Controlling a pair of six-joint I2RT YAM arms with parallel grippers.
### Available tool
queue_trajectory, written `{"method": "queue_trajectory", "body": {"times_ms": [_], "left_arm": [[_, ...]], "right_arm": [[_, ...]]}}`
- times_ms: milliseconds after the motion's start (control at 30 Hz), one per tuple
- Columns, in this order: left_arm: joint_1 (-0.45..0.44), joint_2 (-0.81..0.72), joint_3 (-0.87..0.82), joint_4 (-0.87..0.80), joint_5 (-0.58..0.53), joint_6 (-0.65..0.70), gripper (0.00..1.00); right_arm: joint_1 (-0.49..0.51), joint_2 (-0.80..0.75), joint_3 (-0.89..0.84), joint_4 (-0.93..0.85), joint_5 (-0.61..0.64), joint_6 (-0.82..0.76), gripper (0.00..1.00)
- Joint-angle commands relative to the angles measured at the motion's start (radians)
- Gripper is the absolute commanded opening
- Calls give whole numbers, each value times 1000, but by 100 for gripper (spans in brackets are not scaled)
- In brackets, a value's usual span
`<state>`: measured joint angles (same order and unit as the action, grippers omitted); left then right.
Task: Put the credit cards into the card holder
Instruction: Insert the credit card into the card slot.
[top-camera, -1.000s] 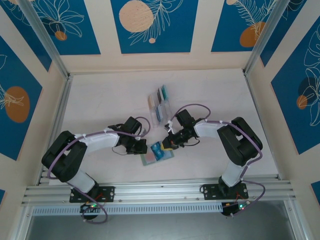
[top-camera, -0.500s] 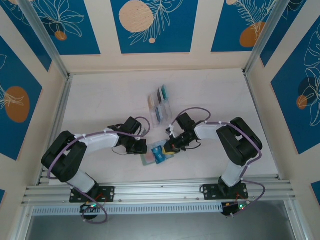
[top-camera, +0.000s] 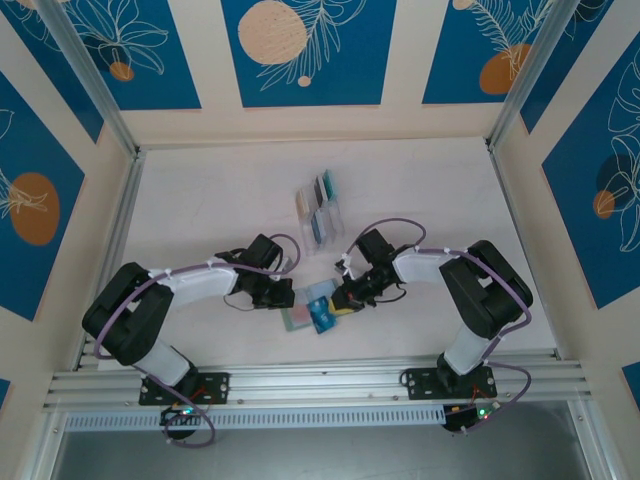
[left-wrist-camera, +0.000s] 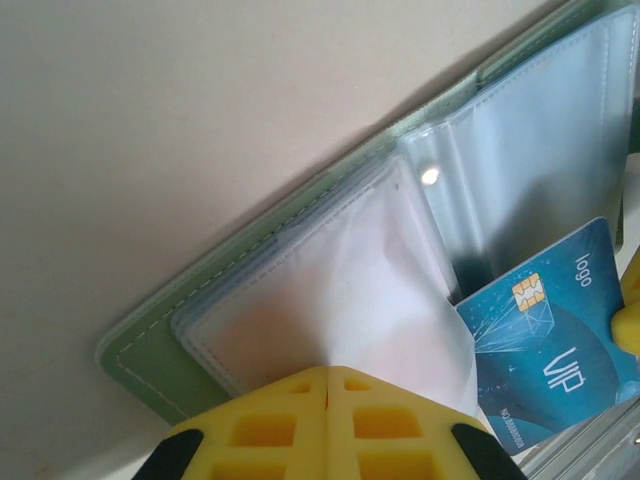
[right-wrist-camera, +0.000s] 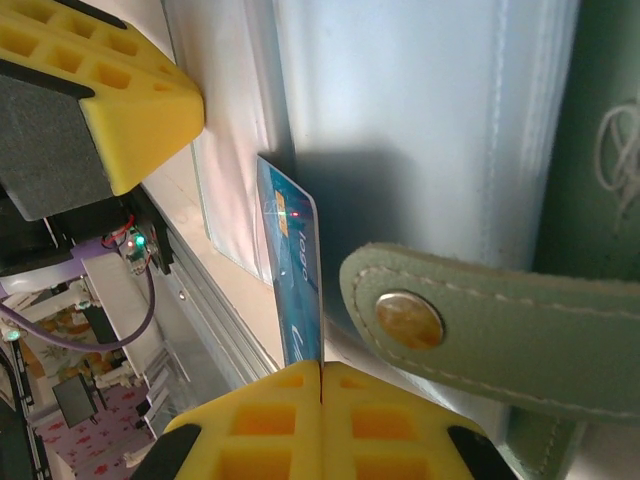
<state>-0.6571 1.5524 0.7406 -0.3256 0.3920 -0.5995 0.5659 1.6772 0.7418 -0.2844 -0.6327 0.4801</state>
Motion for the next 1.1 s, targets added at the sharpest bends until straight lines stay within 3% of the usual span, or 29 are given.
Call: {"method": "queue_trajectory", "body": {"times_ms": [0,733,1067], "left_arm": [[-6,43,-58,-71,-64,1,5],[-7,26,-67,-65,-58,-4,5],[9,-30,-20,-38,57,-44,5]], "right_arm": [[6,-28,-19,-35,-13,11,0],[28,114,139,62,31,59,0],[71,134,127,131,82,128,0]]}}
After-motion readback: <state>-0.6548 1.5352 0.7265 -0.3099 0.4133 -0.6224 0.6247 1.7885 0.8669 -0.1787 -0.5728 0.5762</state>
